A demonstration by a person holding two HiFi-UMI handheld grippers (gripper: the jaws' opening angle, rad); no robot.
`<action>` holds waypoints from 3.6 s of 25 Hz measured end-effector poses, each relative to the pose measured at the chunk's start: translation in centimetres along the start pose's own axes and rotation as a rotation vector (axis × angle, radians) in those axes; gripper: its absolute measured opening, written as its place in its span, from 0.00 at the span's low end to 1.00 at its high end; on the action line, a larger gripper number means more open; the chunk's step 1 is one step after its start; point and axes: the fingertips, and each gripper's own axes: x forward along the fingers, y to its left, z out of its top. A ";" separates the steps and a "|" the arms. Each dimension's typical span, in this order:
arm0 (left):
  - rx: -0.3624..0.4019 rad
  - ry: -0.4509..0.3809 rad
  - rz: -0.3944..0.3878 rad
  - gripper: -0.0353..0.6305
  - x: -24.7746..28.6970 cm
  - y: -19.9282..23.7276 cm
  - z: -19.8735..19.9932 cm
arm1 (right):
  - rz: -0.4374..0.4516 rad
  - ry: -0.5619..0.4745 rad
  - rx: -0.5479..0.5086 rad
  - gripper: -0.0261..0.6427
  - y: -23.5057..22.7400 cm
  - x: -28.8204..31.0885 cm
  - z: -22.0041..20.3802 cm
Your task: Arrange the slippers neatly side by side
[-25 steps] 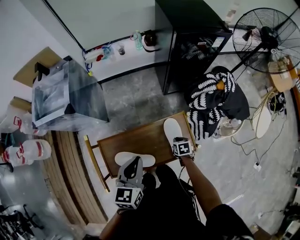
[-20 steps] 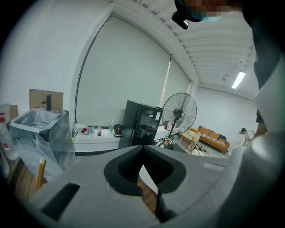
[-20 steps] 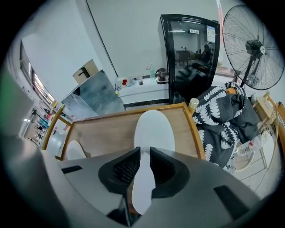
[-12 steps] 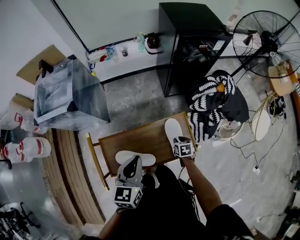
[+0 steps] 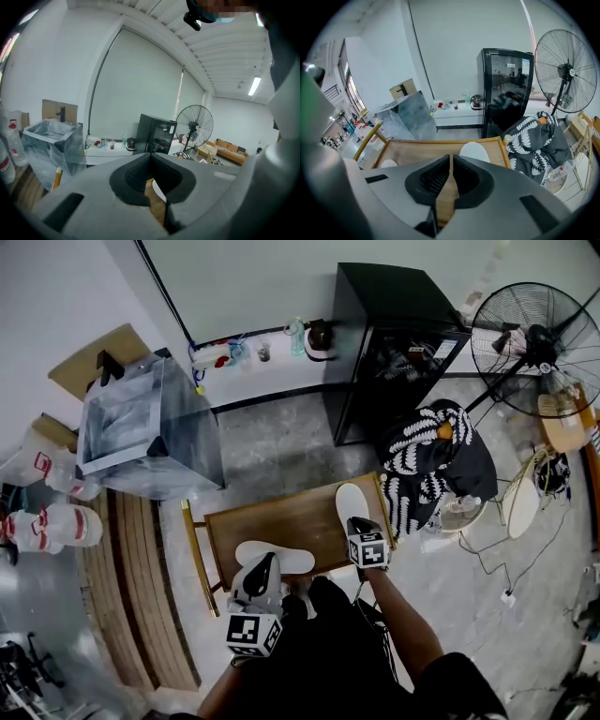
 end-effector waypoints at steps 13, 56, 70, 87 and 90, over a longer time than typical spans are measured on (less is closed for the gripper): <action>-0.037 -0.078 0.124 0.08 -5.3 3.9 0.4 | 0.155 -0.134 -0.130 0.06 10.0 -2.7 4.5; -0.225 -0.145 0.453 0.08 -15.6 13.3 -4.4 | 0.537 -0.122 -0.558 0.06 31.6 -2.5 2.3; -0.261 -0.101 0.462 0.08 -14.8 14.8 -5.2 | 0.520 0.177 -0.766 0.10 30.4 4.6 -4.9; -0.271 -0.051 0.450 0.08 -14.5 16.0 -6.7 | 0.473 0.374 -0.914 0.19 28.5 9.2 -11.0; -0.275 -0.047 0.450 0.08 -14.5 16.2 -6.7 | 0.461 0.392 -0.919 0.19 28.3 9.8 -11.5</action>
